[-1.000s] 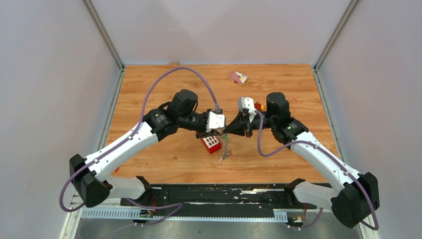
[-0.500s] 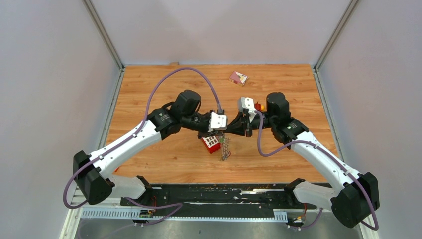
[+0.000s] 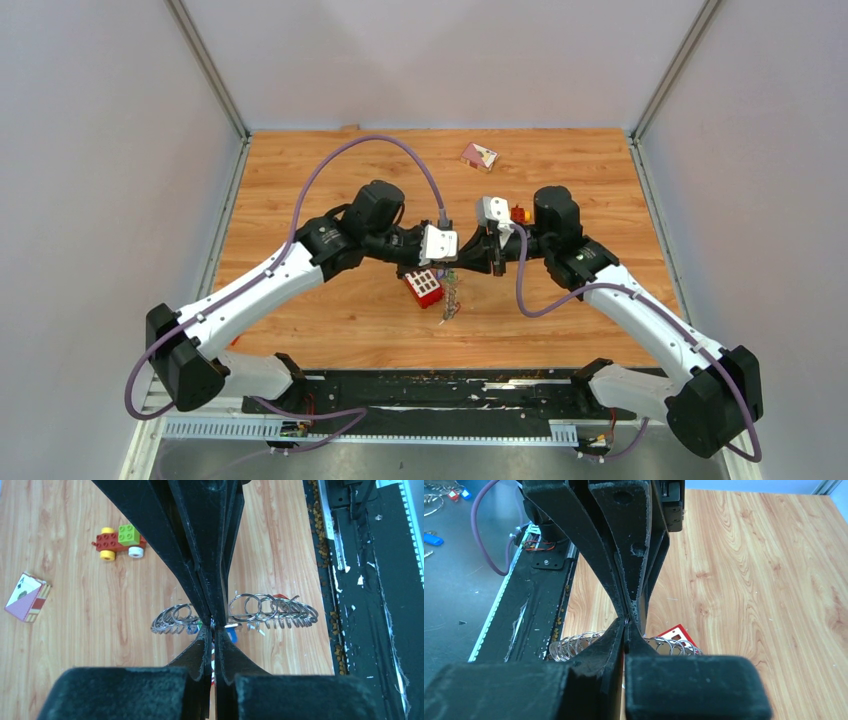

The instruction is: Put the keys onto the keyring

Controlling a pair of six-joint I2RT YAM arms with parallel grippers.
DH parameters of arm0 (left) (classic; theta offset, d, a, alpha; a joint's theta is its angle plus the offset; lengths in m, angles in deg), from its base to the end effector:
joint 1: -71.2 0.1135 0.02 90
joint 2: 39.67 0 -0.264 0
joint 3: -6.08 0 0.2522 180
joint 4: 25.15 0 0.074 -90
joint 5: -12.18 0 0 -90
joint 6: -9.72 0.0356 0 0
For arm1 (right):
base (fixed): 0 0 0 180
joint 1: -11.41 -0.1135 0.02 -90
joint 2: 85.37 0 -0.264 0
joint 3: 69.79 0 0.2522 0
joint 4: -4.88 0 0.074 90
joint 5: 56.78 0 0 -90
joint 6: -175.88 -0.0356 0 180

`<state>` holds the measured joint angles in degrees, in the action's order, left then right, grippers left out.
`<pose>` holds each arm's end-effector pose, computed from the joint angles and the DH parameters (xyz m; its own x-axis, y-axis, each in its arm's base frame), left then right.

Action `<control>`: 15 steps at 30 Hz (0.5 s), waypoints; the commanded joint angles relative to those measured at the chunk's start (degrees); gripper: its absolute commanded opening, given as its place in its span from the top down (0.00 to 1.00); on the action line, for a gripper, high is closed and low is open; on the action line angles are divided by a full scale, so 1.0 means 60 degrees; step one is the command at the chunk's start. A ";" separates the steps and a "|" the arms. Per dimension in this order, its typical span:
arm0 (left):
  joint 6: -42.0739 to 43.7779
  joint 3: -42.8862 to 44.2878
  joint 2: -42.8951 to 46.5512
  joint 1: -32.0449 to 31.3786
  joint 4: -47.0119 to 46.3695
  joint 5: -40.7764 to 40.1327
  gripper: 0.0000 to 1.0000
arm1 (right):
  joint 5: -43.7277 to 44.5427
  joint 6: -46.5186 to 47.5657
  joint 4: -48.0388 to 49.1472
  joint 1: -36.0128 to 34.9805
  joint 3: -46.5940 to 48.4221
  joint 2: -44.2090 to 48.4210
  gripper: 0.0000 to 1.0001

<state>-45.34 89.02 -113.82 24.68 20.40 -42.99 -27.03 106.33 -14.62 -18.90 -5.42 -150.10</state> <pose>0.1778 -0.2170 0.3442 0.1839 0.4893 -0.8525 0.9822 -0.0579 0.1786 0.1965 0.1507 0.3195 0.0590 -0.1663 -0.9843 -0.9976 -0.0446 -0.0523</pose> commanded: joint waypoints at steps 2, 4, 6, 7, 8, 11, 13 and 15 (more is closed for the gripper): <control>0.0139 0.1246 0.0296 -0.0025 0.1604 -0.0945 1.00 | 0.0424 0.0489 0.0168 0.0100 0.0035 0.0156 0.97; 0.0069 0.1692 0.0122 -0.0025 0.2194 -0.1149 1.00 | 0.0503 0.0526 0.0157 0.0113 0.0039 0.0098 0.95; -0.0008 0.1941 0.0018 -0.0025 0.2546 -0.1244 1.00 | 0.0526 0.0532 0.0133 0.0107 0.0059 0.0033 0.95; -0.0063 0.1970 0.0009 -0.0025 0.2602 -0.1248 1.00 | 0.0528 0.0533 0.0134 0.0112 0.0065 0.0007 0.94; -0.0097 0.1981 -0.0003 -0.0034 0.2621 -0.1218 1.00 | 0.0526 0.0525 0.0108 0.0108 0.0074 -0.0013 0.94; -0.0220 0.1881 0.0006 -0.0039 0.2538 -0.1187 1.00 | 0.0544 0.0562 0.0085 0.0101 0.0090 -0.0034 0.92; -0.0346 0.1858 -0.0030 -0.0039 0.2503 -0.1225 1.00 | 0.0528 0.0551 0.0090 0.0108 0.0083 -0.0012 0.90; -0.0477 0.1930 -0.0116 -0.0074 0.2529 -0.1422 1.00 | 0.0503 0.0560 0.0085 0.0093 0.0087 -0.0007 0.87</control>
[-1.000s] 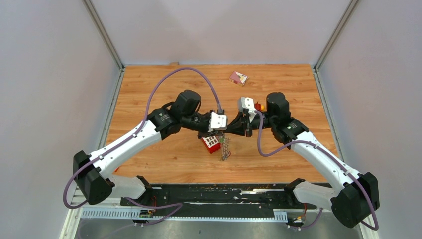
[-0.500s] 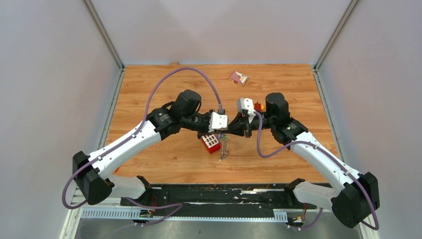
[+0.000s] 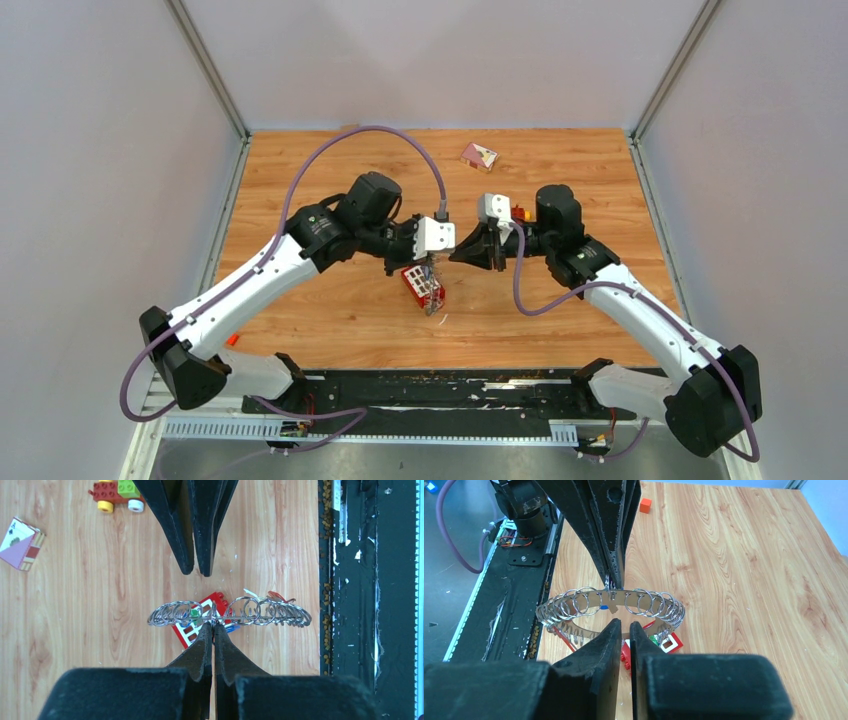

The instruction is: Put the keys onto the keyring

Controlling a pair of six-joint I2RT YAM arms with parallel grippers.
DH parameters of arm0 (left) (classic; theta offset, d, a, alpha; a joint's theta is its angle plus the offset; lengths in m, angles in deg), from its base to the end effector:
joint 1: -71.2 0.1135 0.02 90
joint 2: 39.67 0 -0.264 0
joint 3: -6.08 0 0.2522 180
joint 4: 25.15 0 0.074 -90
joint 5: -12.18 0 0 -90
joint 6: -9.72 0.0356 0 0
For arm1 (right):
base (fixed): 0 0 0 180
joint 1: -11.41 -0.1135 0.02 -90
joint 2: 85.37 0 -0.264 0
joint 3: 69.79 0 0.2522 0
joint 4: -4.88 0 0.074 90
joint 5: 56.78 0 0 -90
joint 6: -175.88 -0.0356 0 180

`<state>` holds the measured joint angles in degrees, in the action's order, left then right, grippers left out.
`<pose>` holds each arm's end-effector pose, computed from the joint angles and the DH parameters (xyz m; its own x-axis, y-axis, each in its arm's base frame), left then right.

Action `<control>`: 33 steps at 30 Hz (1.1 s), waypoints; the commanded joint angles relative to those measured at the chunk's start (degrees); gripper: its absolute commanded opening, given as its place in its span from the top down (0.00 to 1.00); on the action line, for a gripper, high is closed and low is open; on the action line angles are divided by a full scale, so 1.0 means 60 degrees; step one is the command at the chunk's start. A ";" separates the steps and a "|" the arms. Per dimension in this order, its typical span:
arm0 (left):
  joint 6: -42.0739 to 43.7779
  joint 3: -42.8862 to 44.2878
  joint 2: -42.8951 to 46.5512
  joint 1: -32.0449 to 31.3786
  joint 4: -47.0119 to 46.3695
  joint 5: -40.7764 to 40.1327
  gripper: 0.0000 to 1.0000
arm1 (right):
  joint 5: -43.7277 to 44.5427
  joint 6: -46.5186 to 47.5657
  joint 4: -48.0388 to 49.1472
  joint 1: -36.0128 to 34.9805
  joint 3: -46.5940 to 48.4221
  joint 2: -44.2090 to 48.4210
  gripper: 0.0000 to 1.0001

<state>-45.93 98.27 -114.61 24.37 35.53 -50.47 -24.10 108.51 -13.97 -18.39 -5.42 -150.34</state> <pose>0.1721 -0.2074 0.3706 0.1060 0.6195 -0.7778 0.9887 0.0179 0.1490 0.2007 0.1494 0.3190 0.1015 -0.1813 -0.9782 -0.9946 0.0047 -0.1041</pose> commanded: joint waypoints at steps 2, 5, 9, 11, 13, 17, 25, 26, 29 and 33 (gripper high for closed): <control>-0.0417 0.0581 -0.0099 -0.0105 0.0189 -0.0490 1.00 | -0.0061 0.0223 -0.0023 0.0014 0.0076 0.0033 0.83; -0.0517 0.0962 -0.0371 -0.0343 0.0574 -0.1269 1.00 | -0.0054 0.0254 -0.0023 0.0028 0.0061 0.0022 0.79; -0.0852 0.1684 -0.0875 -0.0549 0.1283 -0.1953 1.00 | -0.0078 0.0311 -0.0025 0.0007 0.0036 -0.0021 0.77; -0.1002 0.2117 -0.1225 -0.0605 0.1800 -0.2145 1.00 | -0.0101 0.0350 -0.0043 0.0012 0.0019 -0.0026 0.77; -0.1136 0.2564 -0.1560 -0.0679 0.2314 -0.2343 1.00 | -0.0118 0.0375 -0.0029 0.0015 -0.0015 -0.0026 0.76; -0.1225 0.3332 -0.2185 -0.0762 0.3145 -0.2526 1.00 | -0.0231 0.0297 0.0071 0.0013 -0.0067 -0.0051 0.75; -0.1301 0.3809 -0.2296 -0.0830 0.3461 -0.2313 1.00 | -0.0115 -0.0184 0.0666 0.0011 -0.0326 -0.0066 0.68; -0.1317 0.3844 -0.2284 -0.0837 0.3464 -0.2158 1.00 | -0.0122 -0.0279 0.0757 0.0008 -0.0353 -0.0082 0.68; -0.1266 0.3642 -0.2119 -0.0838 0.3251 -0.1561 1.00 | -0.0196 -0.0597 0.1141 0.0016 -0.0407 -0.0114 0.65; -0.1200 0.3027 -0.1738 -0.0834 0.2591 -0.1298 1.00 | -0.0498 -0.1041 0.1531 0.0015 -0.0503 -0.0086 0.65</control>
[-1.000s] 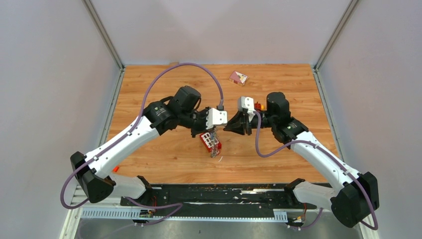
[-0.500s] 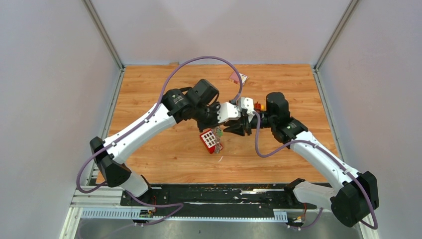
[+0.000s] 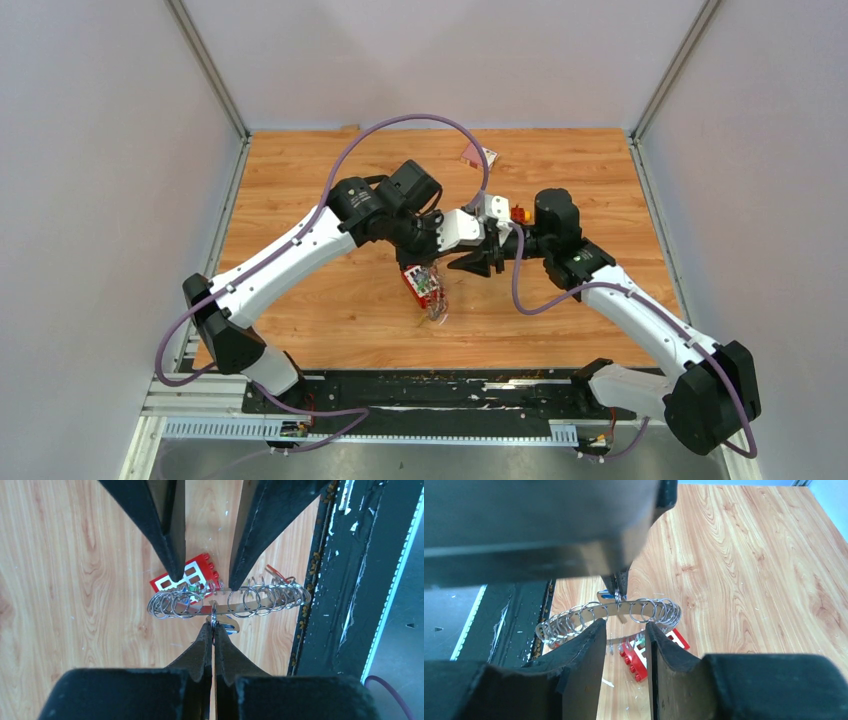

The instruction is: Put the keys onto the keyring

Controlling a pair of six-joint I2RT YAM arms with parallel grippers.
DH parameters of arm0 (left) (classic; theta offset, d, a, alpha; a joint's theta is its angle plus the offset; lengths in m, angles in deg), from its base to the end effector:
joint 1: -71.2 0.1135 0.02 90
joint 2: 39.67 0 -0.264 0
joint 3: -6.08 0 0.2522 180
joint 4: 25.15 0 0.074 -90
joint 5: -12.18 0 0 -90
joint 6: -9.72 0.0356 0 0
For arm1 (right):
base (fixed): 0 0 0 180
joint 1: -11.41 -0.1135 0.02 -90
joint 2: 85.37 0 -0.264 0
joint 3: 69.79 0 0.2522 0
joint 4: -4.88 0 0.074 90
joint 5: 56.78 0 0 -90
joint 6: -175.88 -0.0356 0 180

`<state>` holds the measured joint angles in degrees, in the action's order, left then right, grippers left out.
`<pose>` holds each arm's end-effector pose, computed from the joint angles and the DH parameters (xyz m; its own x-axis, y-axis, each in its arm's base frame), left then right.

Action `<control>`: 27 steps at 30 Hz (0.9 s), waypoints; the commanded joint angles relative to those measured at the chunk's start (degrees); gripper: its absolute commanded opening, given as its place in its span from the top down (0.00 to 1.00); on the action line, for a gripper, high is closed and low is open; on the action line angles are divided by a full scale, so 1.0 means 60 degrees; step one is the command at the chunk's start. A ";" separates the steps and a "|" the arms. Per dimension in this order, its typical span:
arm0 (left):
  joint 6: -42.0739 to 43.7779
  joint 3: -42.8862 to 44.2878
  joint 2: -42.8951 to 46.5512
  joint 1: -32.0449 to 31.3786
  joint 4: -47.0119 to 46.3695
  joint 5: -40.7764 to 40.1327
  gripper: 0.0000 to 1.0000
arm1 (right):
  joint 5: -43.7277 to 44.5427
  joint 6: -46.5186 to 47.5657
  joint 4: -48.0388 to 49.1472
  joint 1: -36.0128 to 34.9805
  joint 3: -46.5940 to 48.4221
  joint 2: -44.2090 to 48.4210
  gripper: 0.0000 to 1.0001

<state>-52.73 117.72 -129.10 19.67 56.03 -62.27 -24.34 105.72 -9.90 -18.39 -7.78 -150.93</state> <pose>0.1833 -0.2461 0.3800 -0.0840 0.8220 -0.5633 0.9915 0.1251 0.0348 0.2028 0.1507 0.3090 0.0697 -0.1699 -0.9830 -0.9973 0.0103 -0.0725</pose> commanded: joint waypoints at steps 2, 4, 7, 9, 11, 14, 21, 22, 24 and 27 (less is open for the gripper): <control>-0.0009 -0.0511 0.0853 -0.0055 -0.1140 0.0735 1.00 | -0.0706 -0.0723 0.1071 0.0012 -0.0162 0.0035 0.65; -0.0020 -0.0819 0.1057 -0.0053 -0.1496 0.0714 1.00 | -0.0868 -0.0851 0.1239 0.0010 -0.0238 0.0051 0.64; -0.0072 -0.1089 0.1307 -0.0055 -0.1910 0.0794 1.00 | -0.1015 -0.0967 0.1453 0.0013 -0.0301 0.0016 0.65; -0.0120 -0.1176 0.1361 -0.0055 -0.2022 0.0894 1.00 | -0.1079 -0.1083 0.1562 0.0010 -0.0321 -0.0014 0.66; -0.0106 -0.1200 0.1411 -0.0055 -0.2051 0.0973 1.00 | -0.1115 -0.1144 0.1631 0.0015 -0.0349 -0.0029 0.67; -0.0110 -0.1382 0.1499 -0.0055 -0.2189 0.1040 1.00 | -0.1129 -0.1251 0.1737 0.0012 -0.0351 -0.0040 0.67; -0.0214 -0.1550 0.1452 -0.0055 -0.2357 0.1208 1.00 | -0.1203 -0.1586 0.2034 0.0004 -0.0351 -0.0194 0.70; -0.0243 -0.1538 0.1440 -0.0055 -0.2372 0.1243 1.00 | -0.1206 -0.1611 0.2068 0.0011 -0.0362 -0.0212 0.71; -0.0271 -0.1493 0.1395 -0.0055 -0.2374 0.1312 1.00 | -0.1203 -0.1635 0.2099 0.0008 -0.0379 -0.0274 0.72; -0.0286 -0.1460 0.1364 -0.0055 -0.2373 0.1339 1.00 | -0.1217 -0.1651 0.2130 0.0003 -0.0395 -0.0319 0.75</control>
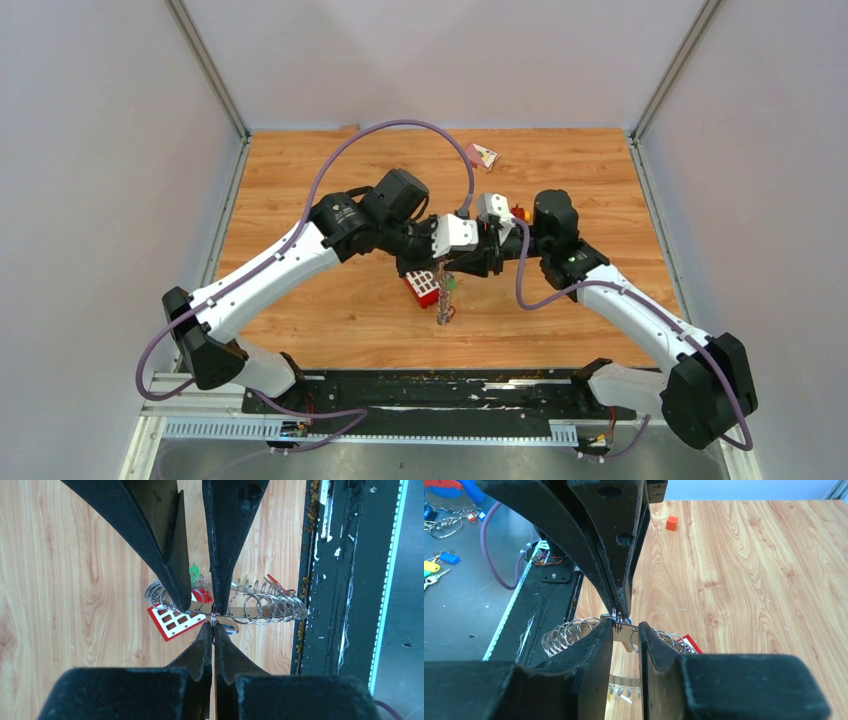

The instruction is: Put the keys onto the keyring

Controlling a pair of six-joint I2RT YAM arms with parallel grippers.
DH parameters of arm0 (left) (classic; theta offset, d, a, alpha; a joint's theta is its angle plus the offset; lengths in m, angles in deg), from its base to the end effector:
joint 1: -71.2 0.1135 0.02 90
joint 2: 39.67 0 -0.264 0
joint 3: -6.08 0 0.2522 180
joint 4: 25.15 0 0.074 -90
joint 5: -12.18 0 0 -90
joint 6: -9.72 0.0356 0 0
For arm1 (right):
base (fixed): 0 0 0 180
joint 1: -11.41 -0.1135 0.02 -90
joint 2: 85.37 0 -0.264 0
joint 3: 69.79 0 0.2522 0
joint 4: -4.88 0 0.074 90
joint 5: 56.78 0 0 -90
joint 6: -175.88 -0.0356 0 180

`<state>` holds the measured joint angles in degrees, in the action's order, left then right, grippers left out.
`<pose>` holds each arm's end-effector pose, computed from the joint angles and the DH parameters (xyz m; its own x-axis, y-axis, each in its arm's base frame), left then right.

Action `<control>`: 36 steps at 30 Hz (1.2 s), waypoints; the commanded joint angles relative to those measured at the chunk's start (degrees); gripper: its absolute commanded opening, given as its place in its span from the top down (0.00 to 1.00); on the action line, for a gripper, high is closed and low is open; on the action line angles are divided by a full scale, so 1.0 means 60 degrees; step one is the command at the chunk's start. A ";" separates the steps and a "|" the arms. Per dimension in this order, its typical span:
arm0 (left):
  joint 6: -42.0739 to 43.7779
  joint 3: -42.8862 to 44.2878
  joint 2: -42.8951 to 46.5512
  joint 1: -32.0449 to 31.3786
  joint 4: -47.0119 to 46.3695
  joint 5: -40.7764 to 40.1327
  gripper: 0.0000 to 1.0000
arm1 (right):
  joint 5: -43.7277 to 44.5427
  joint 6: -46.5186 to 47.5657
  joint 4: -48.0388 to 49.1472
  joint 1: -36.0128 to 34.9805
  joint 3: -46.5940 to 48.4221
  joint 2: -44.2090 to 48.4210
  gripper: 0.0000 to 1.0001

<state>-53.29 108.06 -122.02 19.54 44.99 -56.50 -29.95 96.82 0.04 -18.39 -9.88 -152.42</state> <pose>0.1701 -0.2359 0.3772 -0.0299 0.7193 -0.6940 0.9962 0.0786 0.0386 0.2058 0.1545 0.3066 0.0095 -0.0933 -0.9956 -0.9981 -0.0610 -0.0038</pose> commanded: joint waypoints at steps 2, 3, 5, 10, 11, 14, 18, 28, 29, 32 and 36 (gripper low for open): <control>-0.0209 0.0136 0.0198 -0.0033 -0.0549 0.0379 1.00 | -0.0288 -0.0207 0.0496 -0.0002 -0.0045 -0.0076 0.76; -0.0211 0.0124 0.0190 -0.0033 -0.0562 0.0386 1.00 | -0.0295 -0.0231 0.0521 -0.0007 -0.0045 -0.0072 0.78; -0.0213 0.0093 0.0191 -0.0033 -0.0590 0.0387 1.00 | -0.0309 -0.0287 0.0567 -0.0003 -0.0045 -0.0072 0.82; -0.0230 0.0000 0.0191 -0.0029 -0.0678 0.0330 1.00 | -0.0343 -0.0501 0.0731 -0.0001 -0.0060 -0.0056 0.93; -0.0250 -0.0021 0.0200 -0.0032 -0.0713 0.0321 1.00 | -0.0353 -0.0545 0.0769 -0.0010 -0.0053 -0.0070 0.95; -0.0298 -0.0052 0.0215 -0.0033 -0.0817 0.0288 1.00 | -0.0327 -0.0620 0.0815 -0.0009 -0.0047 -0.0040 1.00; -0.0209 -0.0142 0.0336 0.0035 -0.0905 0.0245 0.92 | -0.0200 -0.0355 0.0415 0.0012 0.0135 0.0135 1.00; 0.0573 -0.1471 0.1512 0.0703 -0.1930 0.0530 0.66 | -0.0492 -0.0067 -0.0192 0.0264 0.0532 0.0605 1.00; 0.0583 -0.1666 0.1591 0.0733 -0.2088 0.0540 0.64 | -0.0509 -0.0055 -0.0211 0.0285 0.0551 0.0619 1.00; 0.0468 -0.1976 0.1706 0.0772 -0.2484 0.0762 0.63 | -0.0516 -0.0008 -0.0271 0.0302 0.0569 0.0656 1.00; 0.0059 -0.2452 0.1755 0.0773 -0.3131 0.1579 0.62 | -0.0523 0.0037 -0.0315 0.0323 0.0584 0.0657 1.00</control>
<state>-51.44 95.38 -112.46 24.13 32.53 -52.70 -31.38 95.77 -2.86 -16.71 -9.47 -149.99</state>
